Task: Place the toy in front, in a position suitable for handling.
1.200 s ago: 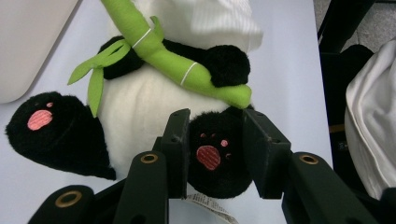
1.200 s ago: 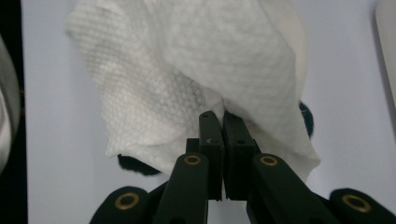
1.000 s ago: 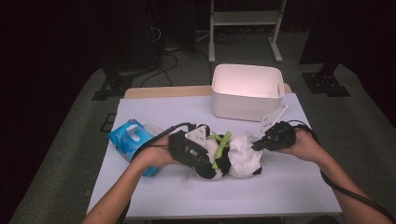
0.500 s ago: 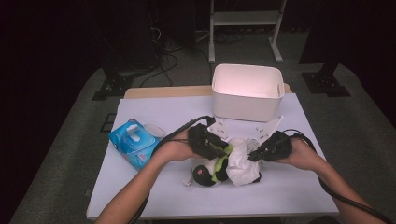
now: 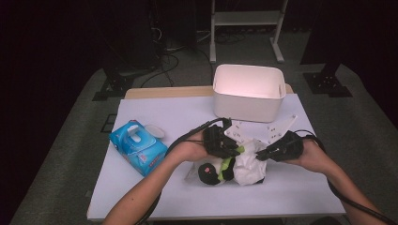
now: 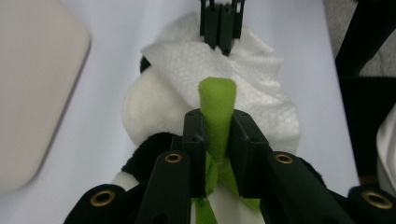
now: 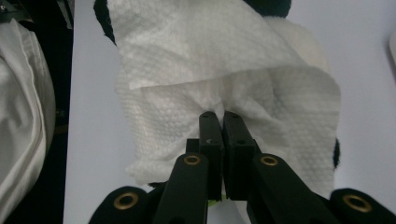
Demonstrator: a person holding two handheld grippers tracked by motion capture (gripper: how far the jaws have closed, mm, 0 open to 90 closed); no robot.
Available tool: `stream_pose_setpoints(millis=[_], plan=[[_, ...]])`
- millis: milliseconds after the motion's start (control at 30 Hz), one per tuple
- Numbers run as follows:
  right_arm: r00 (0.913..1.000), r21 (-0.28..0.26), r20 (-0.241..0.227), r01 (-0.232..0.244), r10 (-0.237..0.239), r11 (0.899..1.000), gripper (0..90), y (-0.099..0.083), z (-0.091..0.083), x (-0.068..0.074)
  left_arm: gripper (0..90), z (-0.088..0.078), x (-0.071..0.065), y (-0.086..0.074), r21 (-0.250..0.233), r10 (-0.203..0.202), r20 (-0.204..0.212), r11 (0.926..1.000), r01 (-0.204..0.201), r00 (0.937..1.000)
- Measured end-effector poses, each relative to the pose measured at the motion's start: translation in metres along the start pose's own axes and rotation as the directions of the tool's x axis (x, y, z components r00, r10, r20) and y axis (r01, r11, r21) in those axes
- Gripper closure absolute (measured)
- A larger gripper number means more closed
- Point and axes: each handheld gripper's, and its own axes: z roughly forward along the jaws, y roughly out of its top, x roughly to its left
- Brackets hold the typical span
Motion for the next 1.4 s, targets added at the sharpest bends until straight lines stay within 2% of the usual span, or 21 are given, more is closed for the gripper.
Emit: stream_pose_setpoints(millis=[100,267,333,400,467,533,567,633,700,767,833,900,933,967,1067,1133,1200,1233,1300,1400], plan=[[0.9999,-0.007,0.010,0.012,-0.012,1.000,87.2,0.001,-0.011,0.007,76.9,-0.005,-0.002,0.011,-0.023,0.032,0.009,0.9992,-0.032,0.9994],[0.9978,0.025,0.034,0.056,-0.057,0.998,87.2,0.002,-0.029,0.026,76.9,-0.012,-0.010,0.021,-0.077,0.064,0.041,0.9952,-0.060,0.9971],[0.9972,0.022,0.037,0.064,-0.065,0.998,87.1,0.001,-0.035,0.032,76.8,-0.013,-0.012,0.022,-0.088,0.058,0.050,0.9947,-0.053,0.9971],[0.9966,0.023,0.043,0.069,-0.070,0.997,87.1,0.001,-0.037,0.035,76.7,-0.008,-0.015,0.019,-0.074,0.049,0.065,0.9963,-0.044,0.9967],[0.9969,0.031,0.041,0.065,-0.067,0.997,86.9,0.001,-0.032,0.035,76.5,0.000,-0.018,0.011,-0.046,0.040,0.064,0.9982,-0.037,0.9971],[0.9973,0.050,0.024,0.068,-0.069,0.996,86.7,0.000,-0.020,0.034,76.3,0.010,-0.019,0.000,-0.002,0.029,0.060,0.9996,-0.029,0.9978],[0.9979,0.066,0.014,0.063,-0.064,0.996,86.3,0.000,-0.012,0.033,76.2,0.013,-0.019,-0.006,0.005,0.024,0.055,0.9997,-0.025,0.9982],[0.9977,0.058,0.004,0.067,-0.067,0.996,84.9,0.000,-0.004,0.031,76.1,0.011,-0.017,-0.013,-0.033,-0.016,0.069,0.9993,0.018,0.9975],[0.9986,0.024,0.001,0.053,-0.053,0.998,77.2,0.002,-0.009,0.030,75.9,0.009,-0.016,-0.016,-0.038,-0.017,0.059,0.9991,0.020,0.9981],[0.9990,-0.009,0.021,0.039,-0.039,0.999,66.6,0.005,-0.015,0.029,75.6,0.008,-0.016,-0.016,-0.037,-0.016,0.058,0.9992,0.018,0.9982],[0.9992,-0.033,0.028,0.031,-0.030,0.999,60.6,0.009,-0.017,0.030,75.4,0.009,-0.016,-0.015,-0.031,-0.007,0.057,0.9995,0.009,0.9983],[0.9991,-0.043,0.025,0.036,-0.035,0.998,53.1,0.013,-0.014,0.032,75.2,0.012,-0.017,-0.014,-0.034,-0.007,0.054,0.9994,0.009,0.9985],[0.9991,-0.043,0.025,0.036,-0.035,0.998,53.1,0.013,-0.014,0.032,75.2,0.012,-0.017,-0.014,-0.034,-0.007,0.054,0.9994,0.009,0.9985],[0.9985,-0.042,0.027,0.048,-0.047,0.998,49.3,0.019,-0.005,0.034,75.1,0.013,-0.018,-0.013,-0.032,-0.009,0.057,0.9994,0.010,0.9984],[0.9973,-0.034,0.038,0.064,-0.062,0.997,51.5,0.025,0.009,0.035,72.9,0.012,-0.019,-0.013,-0.014,-0.007,0.044,0.9999,0.008,0.9990],[0.9958,-0.033,0.055,0.076,-0.074,0.997,58.3,0.027,0.012,0.034,63.2,0.011,-0.019,-0.015,-0.016,-0.023,0.030,0.9996,0.023,0.9993],[0.9962,-0.050,0.043,0.077,-0.075,0.996,72.6,0.026,0.009,0.031,57.9,0.007,-0.018,-0.019,-0.021,-0.044,0.018,0.9988,0.045,0.9989],[0.9965,-0.061,0.040,0.075,-0.073,0.995,76.6,0.025,0.007,0.030,54.4,0.005,-0.016,-0.021,-0.019,-0.060,0.009,0.9980,0.061,0.9981],[0.9964,-0.055,0.041,0.076,-0.074,0.996,81.4,0.023,0.004,0.029,53.5,0.002,-0.015,-0.025,-0.014,-0.076,0.000,0.9970,0.076,0.9971],[0.9966,-0.051,0.038,0.075,-0.073,0.996,84.7,0.019,0.000,0.029,53.5,0.001,-0.015,-0.030,0.016,-0.077,-0.011,0.9969,0.078,0.9969]])
